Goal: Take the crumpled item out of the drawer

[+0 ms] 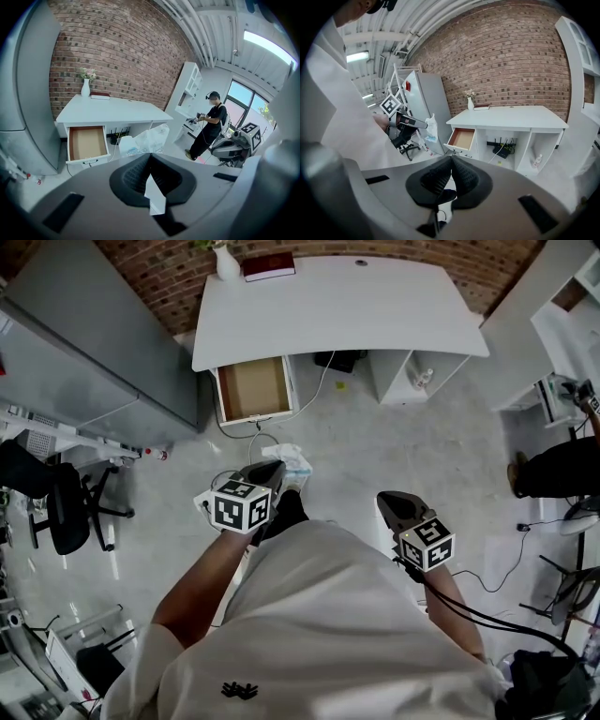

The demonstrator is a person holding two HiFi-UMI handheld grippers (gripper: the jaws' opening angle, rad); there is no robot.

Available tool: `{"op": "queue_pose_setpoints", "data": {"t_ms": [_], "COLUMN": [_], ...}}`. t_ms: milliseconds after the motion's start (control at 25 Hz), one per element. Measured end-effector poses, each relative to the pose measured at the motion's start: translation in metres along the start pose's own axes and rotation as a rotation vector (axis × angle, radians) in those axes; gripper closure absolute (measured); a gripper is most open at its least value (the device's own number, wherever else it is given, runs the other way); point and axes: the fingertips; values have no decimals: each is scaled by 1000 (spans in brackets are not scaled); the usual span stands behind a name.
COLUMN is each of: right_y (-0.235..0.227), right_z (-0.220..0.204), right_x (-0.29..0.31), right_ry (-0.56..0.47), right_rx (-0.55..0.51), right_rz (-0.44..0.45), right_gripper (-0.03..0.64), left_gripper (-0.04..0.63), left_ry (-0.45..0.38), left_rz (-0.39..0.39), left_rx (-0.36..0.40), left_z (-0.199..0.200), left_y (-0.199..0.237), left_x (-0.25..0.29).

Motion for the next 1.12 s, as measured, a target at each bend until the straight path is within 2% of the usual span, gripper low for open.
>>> {"op": "queue_pose_setpoints", "data": {"t_ms": [560,1120], "right_y": [-14,-26], "right_z": [-3,-6], "right_x": [20,33], "right_ry": [109,152], "right_rx": [-6,5], "right_rz": [22,43], "right_gripper": [588,588], "left_gripper": [572,572], "left_ry": [15,39], "left_rz": [-1,-11], "left_rx": [-4,-7], "left_z": [2,9], "left_y": [9,15], "left_x": [16,46]}}
Point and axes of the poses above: the fingertips, and each gripper's own axes: x forward along the fingers, y to its left, z out of its top, and after that the axes turned 11 degrees about z, right-handed
